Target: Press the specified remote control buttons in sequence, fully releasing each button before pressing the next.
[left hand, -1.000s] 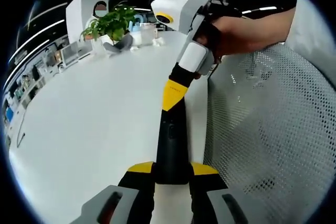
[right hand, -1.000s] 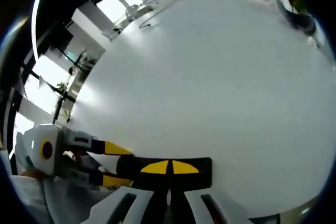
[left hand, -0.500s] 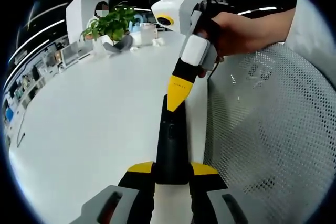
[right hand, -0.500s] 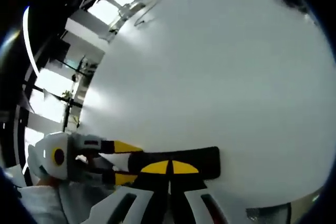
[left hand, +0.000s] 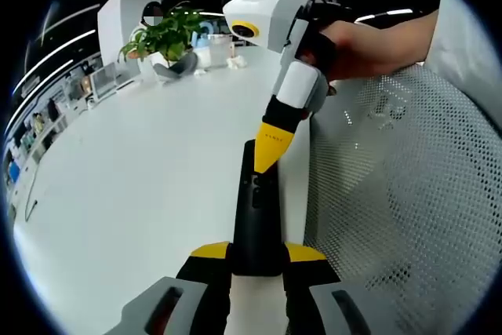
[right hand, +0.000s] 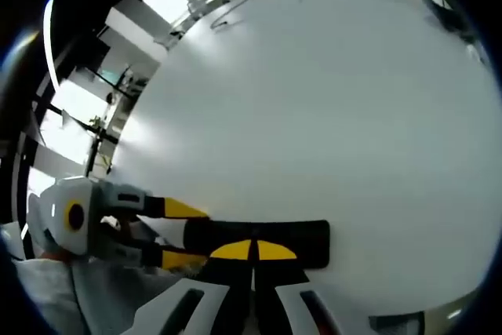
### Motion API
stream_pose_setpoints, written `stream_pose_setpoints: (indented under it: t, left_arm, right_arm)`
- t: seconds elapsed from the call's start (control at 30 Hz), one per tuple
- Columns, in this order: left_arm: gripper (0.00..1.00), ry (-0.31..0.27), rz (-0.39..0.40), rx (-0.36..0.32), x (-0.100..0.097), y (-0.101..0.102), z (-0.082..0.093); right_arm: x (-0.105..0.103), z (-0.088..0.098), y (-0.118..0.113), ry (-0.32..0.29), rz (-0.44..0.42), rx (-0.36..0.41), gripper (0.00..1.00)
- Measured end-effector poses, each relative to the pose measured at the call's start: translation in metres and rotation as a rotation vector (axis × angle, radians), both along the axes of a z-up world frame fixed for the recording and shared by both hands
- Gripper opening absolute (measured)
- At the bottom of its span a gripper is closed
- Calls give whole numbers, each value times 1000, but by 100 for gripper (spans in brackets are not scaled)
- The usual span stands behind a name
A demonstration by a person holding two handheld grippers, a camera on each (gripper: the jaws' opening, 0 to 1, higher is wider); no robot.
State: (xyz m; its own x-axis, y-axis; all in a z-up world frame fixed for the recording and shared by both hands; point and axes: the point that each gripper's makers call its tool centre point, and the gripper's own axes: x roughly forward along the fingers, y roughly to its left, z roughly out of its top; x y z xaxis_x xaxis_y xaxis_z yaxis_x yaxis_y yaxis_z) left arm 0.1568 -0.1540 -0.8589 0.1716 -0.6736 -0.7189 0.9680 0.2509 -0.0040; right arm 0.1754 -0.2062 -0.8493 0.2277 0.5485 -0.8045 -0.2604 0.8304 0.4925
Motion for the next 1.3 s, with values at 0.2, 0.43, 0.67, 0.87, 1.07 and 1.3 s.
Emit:
stream_pose_setpoints:
  t: [0.2,0.43,0.67,0.87,1.07,1.3]
  left_arm:
    - [24,0,-2,5,0,0,0]
    - [24,1,0,4,0,0,0]
    - [25,1,1,6,0,0,0]
    - [25,1,1,5,0,0,0]
    - [25,0,0,7,0,0,0]
    - [25,0,4,9,1,0,0]
  right_arm:
    - [1,-2,-1,8,-17,-3,0]
    - [1,-2,-2,-3,-7,0,0]
    - [1,0,-2,22,-44,24,0]
    - [0,1,1,-9,-4,-15,0]
    - [0,-1,0,-40,35,-49,0]
    - [2,-1,1,-67,64,-80,0]
